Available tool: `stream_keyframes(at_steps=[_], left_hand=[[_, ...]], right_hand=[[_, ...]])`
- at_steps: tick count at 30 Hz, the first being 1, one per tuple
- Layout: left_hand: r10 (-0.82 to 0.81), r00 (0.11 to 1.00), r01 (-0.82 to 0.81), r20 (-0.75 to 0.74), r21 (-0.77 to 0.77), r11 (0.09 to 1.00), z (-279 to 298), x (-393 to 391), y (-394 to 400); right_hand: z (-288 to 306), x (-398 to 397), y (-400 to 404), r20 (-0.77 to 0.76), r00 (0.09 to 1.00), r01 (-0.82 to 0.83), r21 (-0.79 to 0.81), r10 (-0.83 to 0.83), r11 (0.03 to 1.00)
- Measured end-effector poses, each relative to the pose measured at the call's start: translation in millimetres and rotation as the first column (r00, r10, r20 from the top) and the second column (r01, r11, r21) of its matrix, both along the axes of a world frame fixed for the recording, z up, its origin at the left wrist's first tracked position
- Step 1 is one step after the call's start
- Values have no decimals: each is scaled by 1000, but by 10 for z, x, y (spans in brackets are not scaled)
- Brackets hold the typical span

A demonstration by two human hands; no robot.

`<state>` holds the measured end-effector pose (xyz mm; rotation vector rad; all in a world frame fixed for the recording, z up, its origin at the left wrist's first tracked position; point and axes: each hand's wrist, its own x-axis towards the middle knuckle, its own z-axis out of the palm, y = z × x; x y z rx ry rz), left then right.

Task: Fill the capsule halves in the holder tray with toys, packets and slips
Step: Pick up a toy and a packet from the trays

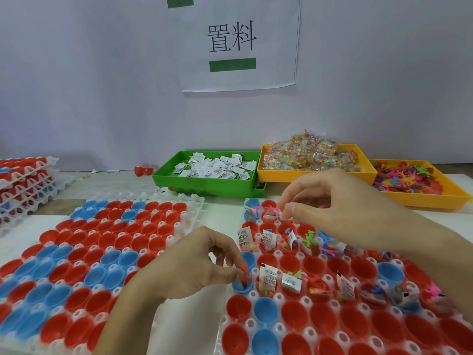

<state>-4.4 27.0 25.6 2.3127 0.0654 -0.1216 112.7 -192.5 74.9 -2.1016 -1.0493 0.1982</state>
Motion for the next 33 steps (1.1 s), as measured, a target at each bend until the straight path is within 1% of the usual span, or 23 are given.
stream_keyframes(at_steps=[6, 9, 11, 12, 14, 16, 17, 19, 21, 23, 25, 26, 29, 33], left_hand=[[-29, 1000, 29, 6, -33, 999, -19, 24, 21], [-55, 999, 54, 0, -88, 995, -32, 17, 54], [-51, 998, 53, 24, -116, 992, -32, 7, 80], [-23, 998, 30, 63, -113, 993, -35, 9, 91], [117, 971, -95, 207, -110, 989, -44, 34, 90], [297, 891, -239, 344, -201, 950, -63, 76, 50], [377, 846, -288, 376, -273, 918, -74, 102, 18], [505, 770, -357, 389, -393, 847, -110, 155, -42], [583, 719, -406, 377, -453, 794, -159, 197, -72], [621, 694, -427, 364, -486, 762, -197, 221, -79], [638, 688, -436, 347, -505, 745, -220, 237, -83], [643, 686, -441, 341, -508, 740, -229, 242, -81], [650, 681, -456, 337, -499, 737, -250, 268, -79], [641, 688, -449, 341, -493, 745, -262, 277, -93]], right_hand=[[20, 24, -16, 12, 1000, -9, -17, 9, 1000], [25, 43, -33, 13, 1000, -4, -6, 4, 1000], [27, 72, -45, 21, 1000, 6, -7, -6, 1000], [26, 97, -54, 21, 1000, 15, -10, -15, 1000], [33, 181, -71, 25, 999, 49, -11, -49, 999], [61, 332, -80, 40, 993, 115, 3, -115, 993], [78, 438, -74, 60, 986, 154, 12, -154, 988], [93, 723, -22, 126, 962, 242, 16, -242, 970], [51, 1070, 66, 181, 923, 349, -22, -340, 937], [-30, 1379, 154, 213, 891, 435, -149, -401, 888], [-143, 1592, 217, 231, 889, 450, -294, -395, 843], [-184, 1659, 244, 231, 892, 447, -332, -388, 831], [-243, 1819, 304, 221, 887, 457, -305, -405, 836], [-311, 1934, 352, 243, 839, 538, -250, -486, 805]])
